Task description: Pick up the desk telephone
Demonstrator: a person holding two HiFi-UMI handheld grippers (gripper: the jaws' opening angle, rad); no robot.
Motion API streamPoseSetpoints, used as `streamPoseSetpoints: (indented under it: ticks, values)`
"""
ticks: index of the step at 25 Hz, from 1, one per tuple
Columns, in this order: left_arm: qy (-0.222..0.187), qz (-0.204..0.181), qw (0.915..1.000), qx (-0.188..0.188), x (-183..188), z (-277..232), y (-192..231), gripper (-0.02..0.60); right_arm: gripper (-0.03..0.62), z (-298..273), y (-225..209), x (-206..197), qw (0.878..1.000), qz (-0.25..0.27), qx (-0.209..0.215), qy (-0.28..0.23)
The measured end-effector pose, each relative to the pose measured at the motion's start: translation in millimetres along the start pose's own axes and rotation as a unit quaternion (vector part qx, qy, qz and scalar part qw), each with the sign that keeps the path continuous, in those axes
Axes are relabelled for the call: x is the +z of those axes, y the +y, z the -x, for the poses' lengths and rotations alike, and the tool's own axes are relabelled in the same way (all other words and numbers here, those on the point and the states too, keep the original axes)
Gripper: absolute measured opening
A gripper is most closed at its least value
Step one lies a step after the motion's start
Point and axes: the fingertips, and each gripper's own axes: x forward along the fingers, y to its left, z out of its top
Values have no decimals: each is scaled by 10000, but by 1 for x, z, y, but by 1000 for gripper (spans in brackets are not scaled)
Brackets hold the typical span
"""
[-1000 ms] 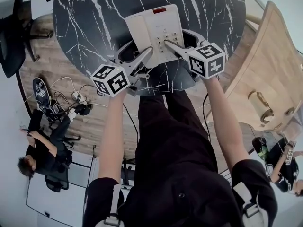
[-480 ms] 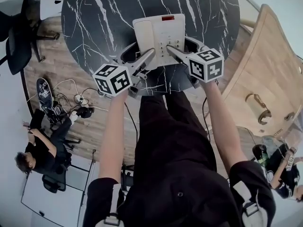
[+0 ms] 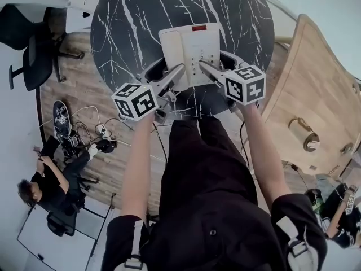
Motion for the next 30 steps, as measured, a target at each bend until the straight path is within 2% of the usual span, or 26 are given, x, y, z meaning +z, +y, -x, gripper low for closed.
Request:
streamPoseSetpoints:
  ticks: [14, 20, 30]
  values:
    - [-902, -616, 9940, 12, 66, 41, -71, 307, 304, 59, 44, 75, 9938, 601, 184, -922]
    - [-1387, -844, 9867, -120, 99, 60, -103, 304, 302, 87, 64, 113, 9857, 939, 213, -1379]
    - [-1914, -1146, 9741, -360, 144, 86, -153, 302, 301, 134, 96, 169, 9686, 1527, 169, -1953]
